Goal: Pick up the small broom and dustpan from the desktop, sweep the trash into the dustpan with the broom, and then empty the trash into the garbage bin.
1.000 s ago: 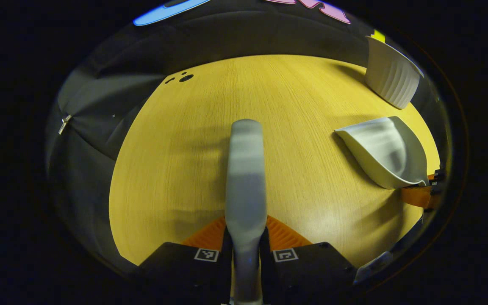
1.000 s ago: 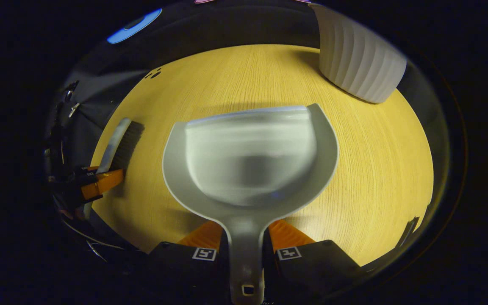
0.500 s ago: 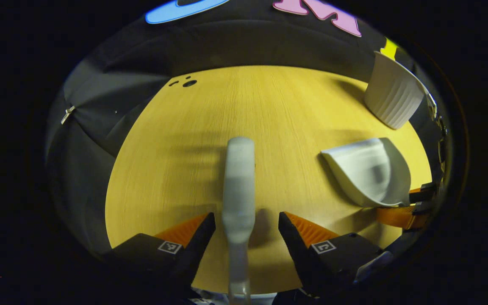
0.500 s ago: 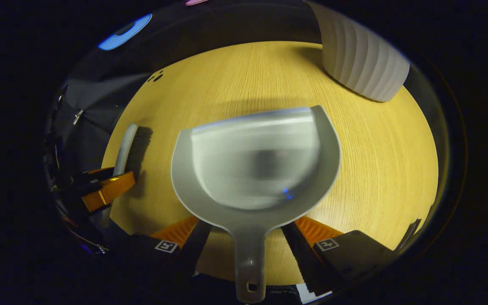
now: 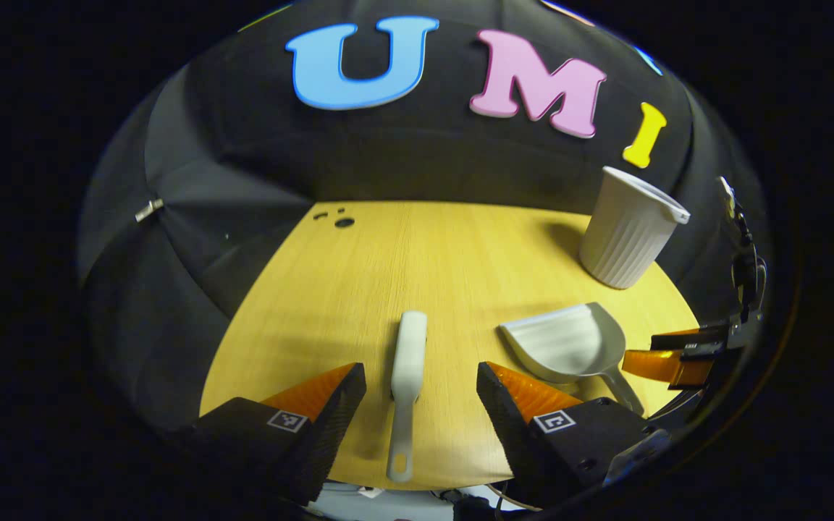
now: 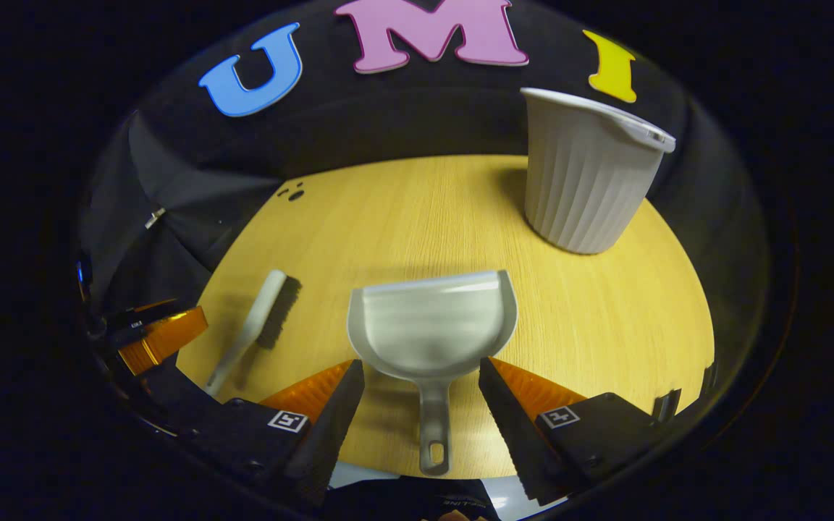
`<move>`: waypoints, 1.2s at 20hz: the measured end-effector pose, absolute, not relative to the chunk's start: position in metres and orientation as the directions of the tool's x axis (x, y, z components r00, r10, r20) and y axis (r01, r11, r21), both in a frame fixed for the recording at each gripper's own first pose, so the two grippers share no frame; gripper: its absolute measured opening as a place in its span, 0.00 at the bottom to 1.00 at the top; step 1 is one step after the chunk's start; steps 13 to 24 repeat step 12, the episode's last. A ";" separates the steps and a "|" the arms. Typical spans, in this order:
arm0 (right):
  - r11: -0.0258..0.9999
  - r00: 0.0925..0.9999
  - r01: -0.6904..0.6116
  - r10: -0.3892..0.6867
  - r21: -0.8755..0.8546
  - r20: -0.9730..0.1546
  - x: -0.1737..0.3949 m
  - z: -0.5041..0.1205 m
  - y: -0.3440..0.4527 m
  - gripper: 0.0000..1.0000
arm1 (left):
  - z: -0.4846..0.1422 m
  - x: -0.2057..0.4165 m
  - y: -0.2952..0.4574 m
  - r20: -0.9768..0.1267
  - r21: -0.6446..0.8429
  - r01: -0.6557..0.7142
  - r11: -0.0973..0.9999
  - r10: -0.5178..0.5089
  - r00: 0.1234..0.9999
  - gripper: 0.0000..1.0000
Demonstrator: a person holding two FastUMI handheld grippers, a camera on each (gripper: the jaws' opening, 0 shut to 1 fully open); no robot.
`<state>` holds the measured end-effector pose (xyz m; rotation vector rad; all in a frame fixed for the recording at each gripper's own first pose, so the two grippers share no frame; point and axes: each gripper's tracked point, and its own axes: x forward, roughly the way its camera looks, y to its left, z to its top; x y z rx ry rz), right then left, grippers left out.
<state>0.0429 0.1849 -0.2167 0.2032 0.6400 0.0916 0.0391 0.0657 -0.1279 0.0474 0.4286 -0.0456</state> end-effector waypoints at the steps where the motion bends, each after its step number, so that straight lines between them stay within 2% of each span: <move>1: 0.973 0.835 -0.019 0.141 0.229 -0.532 0.043 -0.197 0.186 0.99 | -0.116 0.030 0.062 -0.371 0.051 0.062 0.997 -0.039 0.928 0.96; 4: 0.973 0.883 -0.012 0.118 0.229 -0.454 0.034 -0.166 0.188 0.99 | -0.078 0.001 0.051 -0.239 0.045 0.058 0.997 -0.045 0.970 0.96; 8: 0.974 0.934 -0.023 0.100 0.224 -0.342 0.010 -0.127 0.191 0.99 | -0.043 -0.046 0.047 -0.119 0.009 -0.019 1.000 0.020 0.993 0.96; 12: 0.981 0.970 -0.020 0.066 0.195 -0.236 -0.037 -0.094 0.188 0.99 | -0.022 -0.087 0.030 -0.019 0.020 0.002 1.000 -0.002 1.000 0.96; 24: 0.981 0.970 -0.020 0.066 0.195 -0.236 -0.037 -0.094 0.188 0.99 | -0.022 -0.087 0.030 -0.019 0.020 0.002 1.000 -0.002 1.000 0.96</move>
